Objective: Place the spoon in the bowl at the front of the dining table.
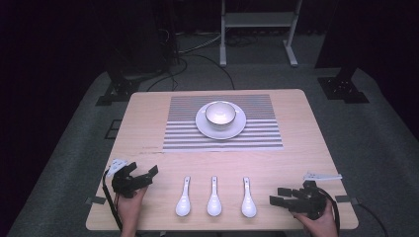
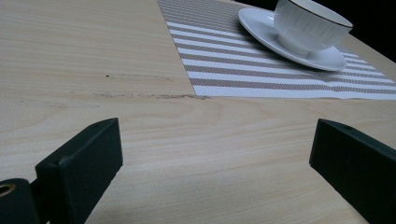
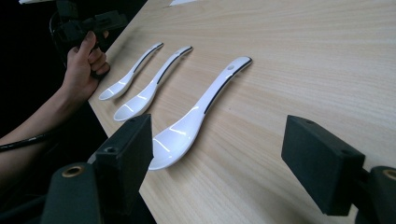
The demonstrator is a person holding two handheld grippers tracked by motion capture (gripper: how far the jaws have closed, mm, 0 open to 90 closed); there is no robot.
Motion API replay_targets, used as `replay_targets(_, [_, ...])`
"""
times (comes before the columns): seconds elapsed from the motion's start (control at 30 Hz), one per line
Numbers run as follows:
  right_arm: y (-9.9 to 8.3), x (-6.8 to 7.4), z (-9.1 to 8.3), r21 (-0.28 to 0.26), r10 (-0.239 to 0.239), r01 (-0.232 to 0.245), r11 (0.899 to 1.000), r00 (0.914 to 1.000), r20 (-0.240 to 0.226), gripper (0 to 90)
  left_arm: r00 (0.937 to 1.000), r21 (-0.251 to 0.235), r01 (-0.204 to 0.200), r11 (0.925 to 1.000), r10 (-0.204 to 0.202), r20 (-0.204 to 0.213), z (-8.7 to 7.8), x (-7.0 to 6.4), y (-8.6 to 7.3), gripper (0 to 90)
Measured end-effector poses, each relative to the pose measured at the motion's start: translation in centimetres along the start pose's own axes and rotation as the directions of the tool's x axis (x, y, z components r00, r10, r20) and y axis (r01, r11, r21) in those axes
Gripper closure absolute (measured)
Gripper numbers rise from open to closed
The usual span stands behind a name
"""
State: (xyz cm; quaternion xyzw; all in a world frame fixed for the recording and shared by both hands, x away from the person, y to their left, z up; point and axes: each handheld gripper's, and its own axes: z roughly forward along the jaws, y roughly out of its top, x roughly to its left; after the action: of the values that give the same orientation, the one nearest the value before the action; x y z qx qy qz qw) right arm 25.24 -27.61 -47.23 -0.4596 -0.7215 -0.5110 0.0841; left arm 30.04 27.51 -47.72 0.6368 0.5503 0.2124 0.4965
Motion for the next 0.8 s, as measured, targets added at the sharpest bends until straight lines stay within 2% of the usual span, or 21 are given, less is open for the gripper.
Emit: replay_targets(0.8, [2.1,0.7,2.4,0.043,-0.021,0.022,0.999,0.9995,-0.024,23.7,1.0,-0.003,-0.001,1.0,0.001,0.004,0.0,0.0,0.0,1.2])
